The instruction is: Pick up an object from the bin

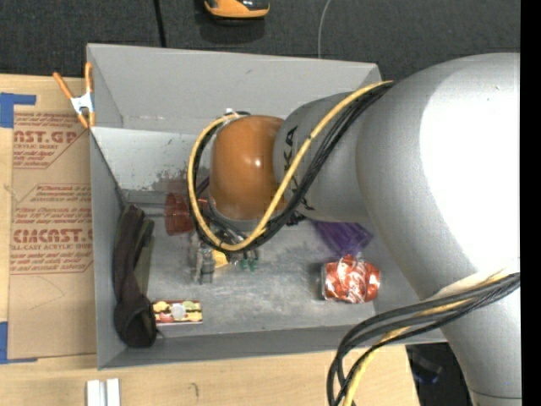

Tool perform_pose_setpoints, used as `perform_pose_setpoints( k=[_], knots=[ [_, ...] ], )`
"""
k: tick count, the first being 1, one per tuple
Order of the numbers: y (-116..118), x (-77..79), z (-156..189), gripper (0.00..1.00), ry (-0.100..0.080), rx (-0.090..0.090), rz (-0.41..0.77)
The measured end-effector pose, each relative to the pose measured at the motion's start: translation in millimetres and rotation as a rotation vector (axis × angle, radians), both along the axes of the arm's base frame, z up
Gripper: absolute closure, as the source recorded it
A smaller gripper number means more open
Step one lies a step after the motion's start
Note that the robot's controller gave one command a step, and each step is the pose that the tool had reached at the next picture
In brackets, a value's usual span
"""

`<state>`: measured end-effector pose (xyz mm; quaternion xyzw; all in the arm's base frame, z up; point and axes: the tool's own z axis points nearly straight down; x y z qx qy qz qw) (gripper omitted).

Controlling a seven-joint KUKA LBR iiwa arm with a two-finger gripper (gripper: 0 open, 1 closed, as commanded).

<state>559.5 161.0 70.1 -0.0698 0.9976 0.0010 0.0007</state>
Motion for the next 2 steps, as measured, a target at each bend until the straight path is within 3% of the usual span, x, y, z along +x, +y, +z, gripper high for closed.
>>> perform_pose_setpoints(
  k=[1, 2],
  knots=[
    [-0.7, -5.1, -1.6, 0.00, 0.023, -0.006, 0.002],
    [-0.6, -5.0, -1.5, 0.00, 0.022, -0.005, 0.002]
  ],
)
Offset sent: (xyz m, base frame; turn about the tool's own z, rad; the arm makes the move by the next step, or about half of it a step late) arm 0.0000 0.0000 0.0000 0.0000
